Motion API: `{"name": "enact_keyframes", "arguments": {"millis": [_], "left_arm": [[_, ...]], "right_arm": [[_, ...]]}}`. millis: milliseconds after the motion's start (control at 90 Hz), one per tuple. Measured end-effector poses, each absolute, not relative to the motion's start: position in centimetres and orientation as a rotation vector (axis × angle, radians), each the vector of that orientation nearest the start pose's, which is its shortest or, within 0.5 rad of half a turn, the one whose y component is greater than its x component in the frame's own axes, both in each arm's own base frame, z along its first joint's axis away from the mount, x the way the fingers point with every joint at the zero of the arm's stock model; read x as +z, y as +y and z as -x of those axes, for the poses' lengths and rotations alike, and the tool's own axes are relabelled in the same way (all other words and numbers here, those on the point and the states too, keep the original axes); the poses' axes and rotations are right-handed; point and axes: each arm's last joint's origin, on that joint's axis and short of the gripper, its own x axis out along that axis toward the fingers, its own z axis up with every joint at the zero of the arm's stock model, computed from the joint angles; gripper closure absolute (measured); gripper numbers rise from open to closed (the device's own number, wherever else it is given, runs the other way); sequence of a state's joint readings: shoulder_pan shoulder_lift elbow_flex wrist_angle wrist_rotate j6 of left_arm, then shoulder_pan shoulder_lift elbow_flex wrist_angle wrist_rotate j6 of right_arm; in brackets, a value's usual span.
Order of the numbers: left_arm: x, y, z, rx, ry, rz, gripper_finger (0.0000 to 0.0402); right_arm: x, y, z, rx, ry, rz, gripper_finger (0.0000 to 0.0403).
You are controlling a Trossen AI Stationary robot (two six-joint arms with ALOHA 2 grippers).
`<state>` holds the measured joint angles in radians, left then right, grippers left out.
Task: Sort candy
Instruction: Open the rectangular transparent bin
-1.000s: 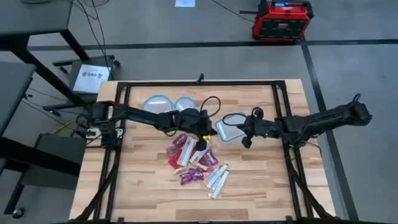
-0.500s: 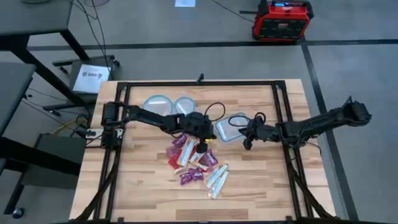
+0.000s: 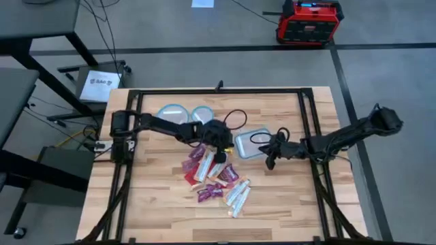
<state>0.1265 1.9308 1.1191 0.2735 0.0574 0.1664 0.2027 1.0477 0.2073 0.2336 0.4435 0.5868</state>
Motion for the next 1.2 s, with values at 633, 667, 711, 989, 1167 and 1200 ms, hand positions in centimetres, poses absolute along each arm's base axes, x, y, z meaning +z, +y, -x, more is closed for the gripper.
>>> {"name": "enact_keyframes", "arguments": {"millis": [633, 667, 711, 989, 1167, 1200], "left_arm": [[18.5, 0.2, -42.2, -0.085, 0.34, 0.011, 0.0396], [17.6, 0.3, -42.4, -0.062, 0.343, 0.018, 0.0396], [16.7, 0.6, -42.7, -0.028, 0.361, 0.017, 0.0396], [15.9, 3.2, -43.2, 0.066, 0.408, 0.061, 0.0396], [19.3, 3.2, -43.1, 0.046, 0.367, -0.041, 0.0396], [20.1, 3.1, -43.0, 0.038, 0.362, -0.06, 0.0396]], "right_arm": [[15.3, 2.2, -16.6, -0.531, 0.66, -0.243, 0.0403], [15.1, 2.1, -16.6, -0.532, 0.657, -0.252, 0.0403], [15.0, 2.1, -16.5, -0.53, 0.651, -0.275, 0.0403], [16.0, 3.5, -17.0, -0.432, 0.598, -0.309, 0.0403], [19.3, 5.5, -17.8, -0.339, 0.579, -0.292, 0.0403], [19.7, 6.1, -17.7, -0.32, 0.589, -0.3, 0.0403]]}}
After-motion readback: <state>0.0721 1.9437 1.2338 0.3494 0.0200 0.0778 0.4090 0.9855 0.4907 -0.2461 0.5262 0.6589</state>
